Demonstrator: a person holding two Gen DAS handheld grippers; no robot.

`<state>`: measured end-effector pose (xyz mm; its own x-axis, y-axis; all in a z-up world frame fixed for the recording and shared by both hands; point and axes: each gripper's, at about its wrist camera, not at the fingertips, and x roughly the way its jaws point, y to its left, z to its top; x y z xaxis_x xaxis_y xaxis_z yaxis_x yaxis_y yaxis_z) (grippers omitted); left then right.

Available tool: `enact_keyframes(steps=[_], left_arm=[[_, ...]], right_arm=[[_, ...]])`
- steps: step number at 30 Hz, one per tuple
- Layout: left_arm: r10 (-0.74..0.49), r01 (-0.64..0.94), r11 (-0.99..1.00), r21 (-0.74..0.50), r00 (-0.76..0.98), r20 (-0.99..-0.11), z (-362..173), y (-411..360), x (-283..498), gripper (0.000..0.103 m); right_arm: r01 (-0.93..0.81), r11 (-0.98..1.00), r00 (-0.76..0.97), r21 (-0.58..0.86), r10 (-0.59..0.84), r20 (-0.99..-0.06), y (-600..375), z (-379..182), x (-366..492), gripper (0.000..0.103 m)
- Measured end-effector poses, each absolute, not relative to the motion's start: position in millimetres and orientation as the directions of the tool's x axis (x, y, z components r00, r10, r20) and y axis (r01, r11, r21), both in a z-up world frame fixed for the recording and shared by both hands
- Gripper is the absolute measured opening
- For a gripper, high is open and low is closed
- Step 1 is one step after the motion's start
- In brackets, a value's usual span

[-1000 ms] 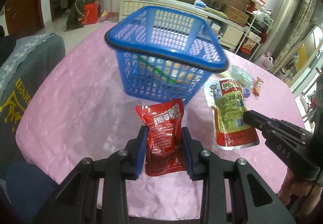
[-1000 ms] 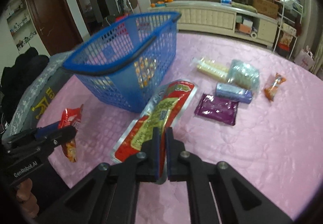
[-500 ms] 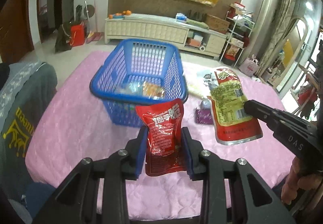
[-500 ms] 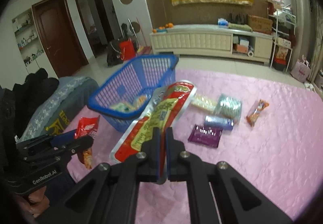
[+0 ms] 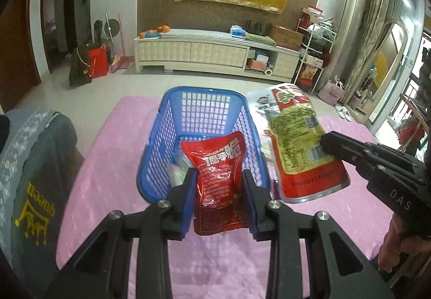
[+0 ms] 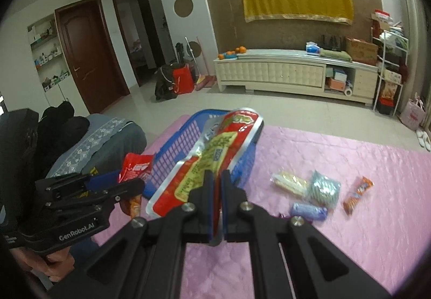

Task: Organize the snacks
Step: 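Carry the red pouch and red-and-yellow pack over the blue basket, then open right tool to drop the red-and-yellow pack while left tool releases red pouch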

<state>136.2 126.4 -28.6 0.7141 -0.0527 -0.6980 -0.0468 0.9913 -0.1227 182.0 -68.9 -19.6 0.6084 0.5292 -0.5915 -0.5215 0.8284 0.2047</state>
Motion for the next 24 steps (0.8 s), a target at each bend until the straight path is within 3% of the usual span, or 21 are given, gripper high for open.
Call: enact_keyframes(steps=[11, 18, 24], left_arm=[[-0.058, -0.059, 0.989, -0.132, 0.675, -0.735, -49.3, 161.2, 191.2, 0.03], [-0.03, -0.062, 0.994, -0.094, 0.656, -0.754, -63.2, 166.2, 215.7, 0.03], [-0.047, -0.04, 0.995, -0.096, 0.645, -0.762, -68.2, 162.9, 227.6, 0.03]], right_arm=[[-0.545, 0.816, 0.558, 0.191, 0.524, -0.644, -31.8, -46.4, 245.6, 0.007], [-0.521, 0.81, 0.463, 0.27, 0.534, -0.708, -14.8, -75.0, 291.0, 0.007], [-0.538, 0.811, 0.453, 0.23, 0.508, -0.733, -1.2, -85.1, 309.7, 0.007]])
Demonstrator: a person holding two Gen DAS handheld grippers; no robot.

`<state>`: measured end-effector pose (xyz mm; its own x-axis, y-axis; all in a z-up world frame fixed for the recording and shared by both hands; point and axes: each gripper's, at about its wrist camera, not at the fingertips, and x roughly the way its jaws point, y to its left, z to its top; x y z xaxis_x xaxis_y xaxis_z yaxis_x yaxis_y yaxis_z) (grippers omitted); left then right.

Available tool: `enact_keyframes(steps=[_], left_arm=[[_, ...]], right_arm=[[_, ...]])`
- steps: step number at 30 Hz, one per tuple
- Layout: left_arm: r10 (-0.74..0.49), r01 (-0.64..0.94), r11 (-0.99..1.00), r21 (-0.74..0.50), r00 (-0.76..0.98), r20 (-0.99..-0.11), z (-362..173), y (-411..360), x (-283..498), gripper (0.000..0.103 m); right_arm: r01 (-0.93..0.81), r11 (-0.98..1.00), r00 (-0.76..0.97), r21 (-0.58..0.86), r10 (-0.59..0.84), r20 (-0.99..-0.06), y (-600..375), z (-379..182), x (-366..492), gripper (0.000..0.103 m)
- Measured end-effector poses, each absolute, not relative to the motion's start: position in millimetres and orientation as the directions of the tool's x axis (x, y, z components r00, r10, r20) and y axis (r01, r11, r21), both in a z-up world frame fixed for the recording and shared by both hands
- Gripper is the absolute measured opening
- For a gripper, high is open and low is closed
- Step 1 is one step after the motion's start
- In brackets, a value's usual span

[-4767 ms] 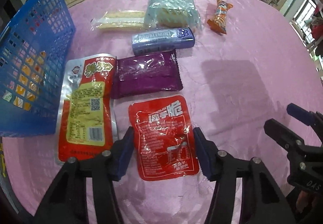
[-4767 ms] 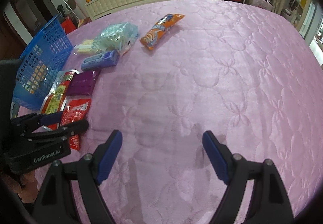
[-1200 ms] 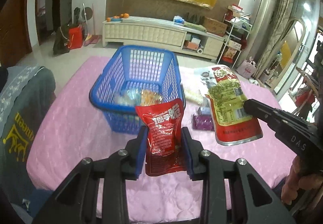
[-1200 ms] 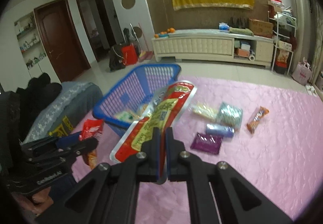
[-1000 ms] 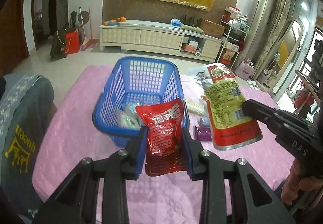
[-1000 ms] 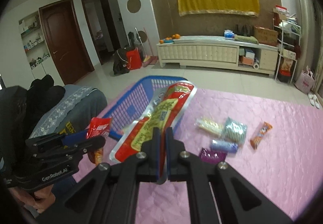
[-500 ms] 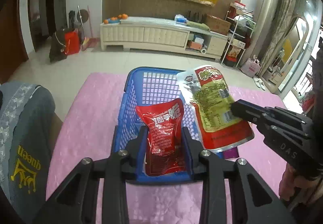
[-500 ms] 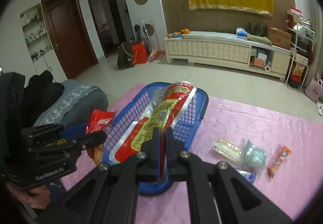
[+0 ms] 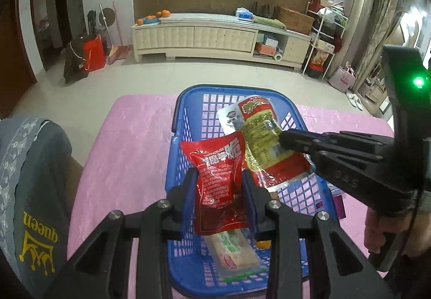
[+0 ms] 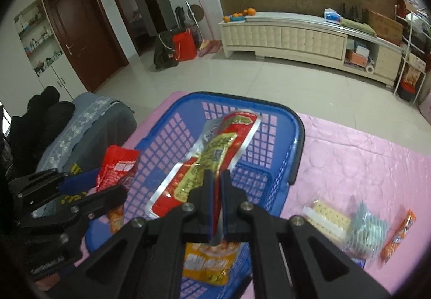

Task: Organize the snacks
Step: 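Open right tool to drop the red-and-yellow pack while left tool releases red pouch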

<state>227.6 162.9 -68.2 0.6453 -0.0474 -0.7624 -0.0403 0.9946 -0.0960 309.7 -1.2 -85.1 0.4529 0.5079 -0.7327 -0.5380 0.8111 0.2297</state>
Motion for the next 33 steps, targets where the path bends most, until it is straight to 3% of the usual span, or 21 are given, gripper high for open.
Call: enact_keyframes(steps=[6, 8, 10, 11, 13, 16, 24, 33], left_arm=[[-0.048, -0.047, 0.994, -0.101, 0.634, -0.772, -72.1, 161.0, 231.2, 0.03], [-0.049, -0.043, 0.994, -0.098, 0.63, -0.775, -72.2, 159.4, 231.3, 0.03], [-0.052, -0.039, 0.994, -0.098, 0.627, -0.778, -72.3, 159.7, 230.9, 0.031], [-0.053, -0.038, 0.994, -0.098, 0.624, -0.78, -72.1, 160.1, 230.0, 0.031], [-0.055, -0.04, 0.994, -0.102, 0.623, -0.78, -70.3, 159.6, 227.5, 0.031], [-0.065, -0.037, 0.993, -0.113, 0.626, -0.777, -65.7, 159.8, 225.4, 0.031], [-0.096, -0.003, 0.992, -0.126, 0.632, -0.769, -56.0, 152.0, 219.4, 0.032], [-0.142, 0.028, 0.987, -0.156, 0.591, -0.794, -73.8, 137.1, 227.5, 0.033]], right_arm=[[-0.57, 0.819, 0.462, 0.066, 0.386, -0.798, 15.7, -101.4, 318.8, 0.011], [-0.561, 0.828, 0.5, -0.012, 0.328, -0.801, 17.7, -106.6, 314.0, 0.02], [-0.564, 0.825, 0.501, -0.019, 0.324, -0.802, 13.9, -107.7, 309.3, 0.046], [-0.579, 0.815, 0.483, 0.014, 0.357, -0.799, 10.8, -106.3, 306.5, 0.051], [-0.588, 0.809, 0.488, 0.023, 0.377, -0.787, 7.6, -98.4, 296.4, 0.071], [-0.576, 0.817, 0.516, 0.028, 0.391, -0.762, -0.2, -81.7, 282.5, 0.082], [-0.505, 0.862, 0.57, 0.046, 0.373, -0.732, -31.4, -55.1, 271.4, 0.089], [-0.444, 0.895, 0.569, 0.047, 0.322, -0.756, -49.9, -68.2, 269.7, 0.094]])
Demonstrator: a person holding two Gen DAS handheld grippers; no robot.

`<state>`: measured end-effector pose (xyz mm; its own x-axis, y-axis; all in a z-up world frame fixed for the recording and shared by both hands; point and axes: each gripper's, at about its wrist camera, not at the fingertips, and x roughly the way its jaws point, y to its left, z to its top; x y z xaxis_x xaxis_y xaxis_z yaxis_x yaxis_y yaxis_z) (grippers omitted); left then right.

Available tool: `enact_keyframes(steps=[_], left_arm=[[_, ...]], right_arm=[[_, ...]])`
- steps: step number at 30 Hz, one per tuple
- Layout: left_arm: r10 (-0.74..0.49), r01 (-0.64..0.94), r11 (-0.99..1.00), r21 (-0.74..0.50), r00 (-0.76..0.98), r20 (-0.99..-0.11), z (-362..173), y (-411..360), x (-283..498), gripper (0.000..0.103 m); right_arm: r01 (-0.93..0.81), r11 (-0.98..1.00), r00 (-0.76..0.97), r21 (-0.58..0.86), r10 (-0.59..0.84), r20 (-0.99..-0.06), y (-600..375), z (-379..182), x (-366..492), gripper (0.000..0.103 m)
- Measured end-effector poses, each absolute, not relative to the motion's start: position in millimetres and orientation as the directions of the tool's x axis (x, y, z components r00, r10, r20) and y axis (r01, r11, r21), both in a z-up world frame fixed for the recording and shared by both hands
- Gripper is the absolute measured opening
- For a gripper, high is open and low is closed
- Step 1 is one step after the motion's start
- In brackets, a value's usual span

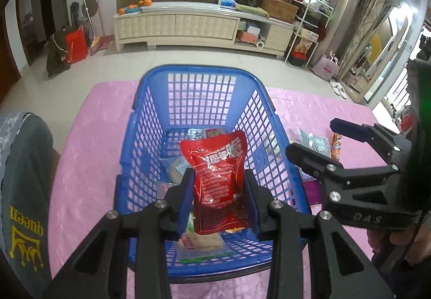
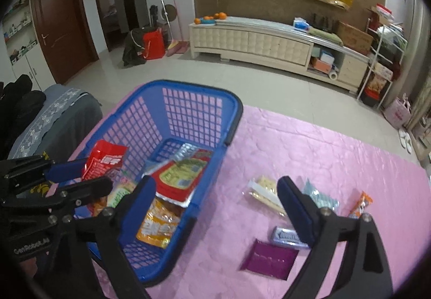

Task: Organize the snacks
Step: 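Open right tool to drop the red-and-yellow pack while left tool releases red pouch, then move both open tools back over the remaining snacks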

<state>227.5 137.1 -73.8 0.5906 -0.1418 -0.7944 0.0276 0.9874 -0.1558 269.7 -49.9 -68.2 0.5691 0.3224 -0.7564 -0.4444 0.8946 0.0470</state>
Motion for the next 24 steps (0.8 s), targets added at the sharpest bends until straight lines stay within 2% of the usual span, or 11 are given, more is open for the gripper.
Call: enact_keyframes(steps=[4, 9, 14, 20, 24], left_arm=[[-0.125, 0.008, 0.989, -0.147, 0.57, -0.812, -81.5, 138.0, 232.5, 0.04], [-0.082, -0.031, 0.992, -0.121, 0.564, -0.822, -88.0, 144.0, 226.6, 0.062], [-0.116, -0.044, 0.984, -0.175, 0.594, -0.796, -76.4, 146.5, 211.6, 0.066], [-0.069, -0.008, 0.995, -0.098, 0.645, -0.761, -49.3, 126.7, 184.4, 0.07], [-0.071, 0.003, 0.996, -0.093, 0.676, -0.733, -31.9, 116.5, 166.7, 0.074]], right_arm=[[-0.441, 0.896, 0.561, 0.05, 0.319, -0.764, -52.5, -74.6, 264.7, 0.094], [-0.438, 0.897, 0.527, 0.054, 0.305, -0.793, -57.3, -87.4, 260.2, 0.094], [-0.442, 0.895, 0.527, 0.069, 0.321, -0.787, -61.1, -80.3, 249.4, 0.094], [-0.454, 0.888, 0.561, 0.071, 0.347, -0.752, -68.2, -52.4, 230.1, 0.094], [-0.453, 0.89, 0.586, 0.06, 0.347, -0.732, -76.6, -37.1, 214.8, 0.094]])
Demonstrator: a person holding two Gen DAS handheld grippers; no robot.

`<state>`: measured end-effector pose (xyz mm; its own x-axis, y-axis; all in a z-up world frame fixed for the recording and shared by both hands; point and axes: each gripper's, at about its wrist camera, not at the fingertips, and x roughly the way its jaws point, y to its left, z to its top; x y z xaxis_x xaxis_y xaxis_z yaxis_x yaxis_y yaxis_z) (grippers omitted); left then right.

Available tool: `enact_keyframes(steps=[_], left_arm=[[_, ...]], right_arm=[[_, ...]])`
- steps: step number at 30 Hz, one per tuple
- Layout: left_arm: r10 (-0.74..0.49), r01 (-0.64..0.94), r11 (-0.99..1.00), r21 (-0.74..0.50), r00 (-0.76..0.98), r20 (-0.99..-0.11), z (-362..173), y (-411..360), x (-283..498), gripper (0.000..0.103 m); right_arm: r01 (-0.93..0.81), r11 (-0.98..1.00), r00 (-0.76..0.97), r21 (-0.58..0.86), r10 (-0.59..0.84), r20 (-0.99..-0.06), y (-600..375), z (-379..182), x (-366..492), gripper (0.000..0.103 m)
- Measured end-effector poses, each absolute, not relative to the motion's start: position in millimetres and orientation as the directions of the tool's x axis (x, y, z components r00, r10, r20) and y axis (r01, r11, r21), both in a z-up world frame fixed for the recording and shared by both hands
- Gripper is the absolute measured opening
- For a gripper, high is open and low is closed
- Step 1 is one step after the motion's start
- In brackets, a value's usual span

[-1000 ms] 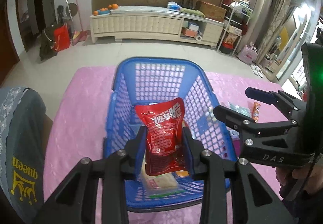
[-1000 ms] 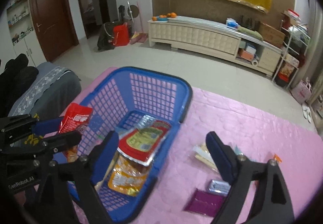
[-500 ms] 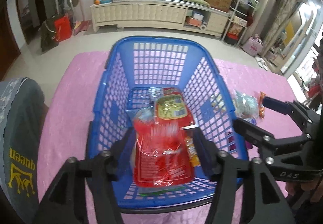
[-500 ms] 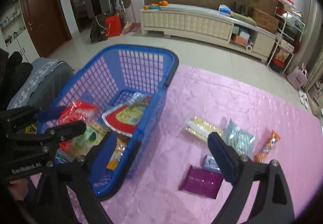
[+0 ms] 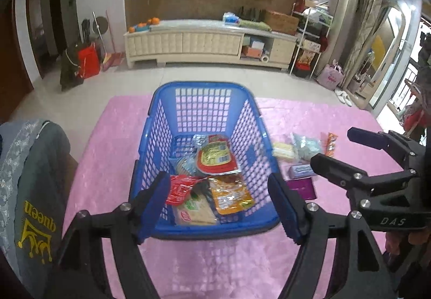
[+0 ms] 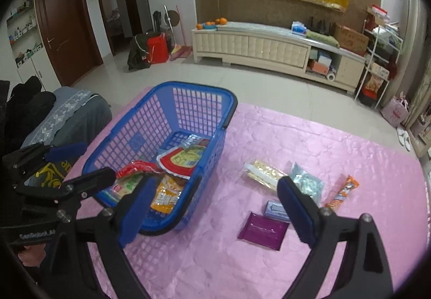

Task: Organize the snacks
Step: 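Move both open tools back over the remaining snacks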

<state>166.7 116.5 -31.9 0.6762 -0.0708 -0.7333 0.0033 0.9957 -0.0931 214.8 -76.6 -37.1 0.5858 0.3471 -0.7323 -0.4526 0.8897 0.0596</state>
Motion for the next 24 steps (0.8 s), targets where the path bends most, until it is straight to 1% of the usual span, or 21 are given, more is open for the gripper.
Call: enact_keyframes(steps=[3, 5, 12, 18, 22, 24], left_arm=[[-0.072, -0.003, 0.995, -0.102, 0.686, -0.724, -22.3, 107.8, 158.5, 0.079], [-0.077, 0.007, 0.995, -0.1, 0.691, -0.719, -15.2, 99.2, 154.4, 0.079], [-0.103, 0.068, 0.995, -0.078, 0.719, -0.687, 5.4, 57.6, 140.7, 0.079], [-0.133, 0.104, 0.991, -0.085, 0.697, -0.704, -0.6, 26.3, 140.8, 0.079], [-0.182, 0.137, 0.983, -0.121, 0.668, -0.721, -10.6, 5.4, 145.9, 0.079], [-0.188, 0.151, 0.982, -0.117, 0.656, -0.731, -16.5, -9.3, 150.8, 0.079]], right_arm=[[-0.443, 0.892, 0.588, 0.086, 0.362, -0.724, -86.8, -26.3, 205.3, 0.094], [-0.438, 0.894, 0.604, 0.095, 0.371, -0.705, -99.0, -17.3, 196.5, 0.094], [-0.382, 0.922, 0.669, 0.061, 0.322, -0.67, -140.1, 1.1, 175.2, 0.096], [-0.334, 0.94, 0.684, 0.065, 0.289, -0.669, -174.2, -1.4, 165.0, 0.096], [-0.302, 0.951, 0.686, 0.064, 0.263, -0.678, -194.2, -10.3, 163.2, 0.096], [-0.289, 0.955, 0.684, 0.07, 0.258, -0.682, -204.1, -14.8, 164.5, 0.096]])
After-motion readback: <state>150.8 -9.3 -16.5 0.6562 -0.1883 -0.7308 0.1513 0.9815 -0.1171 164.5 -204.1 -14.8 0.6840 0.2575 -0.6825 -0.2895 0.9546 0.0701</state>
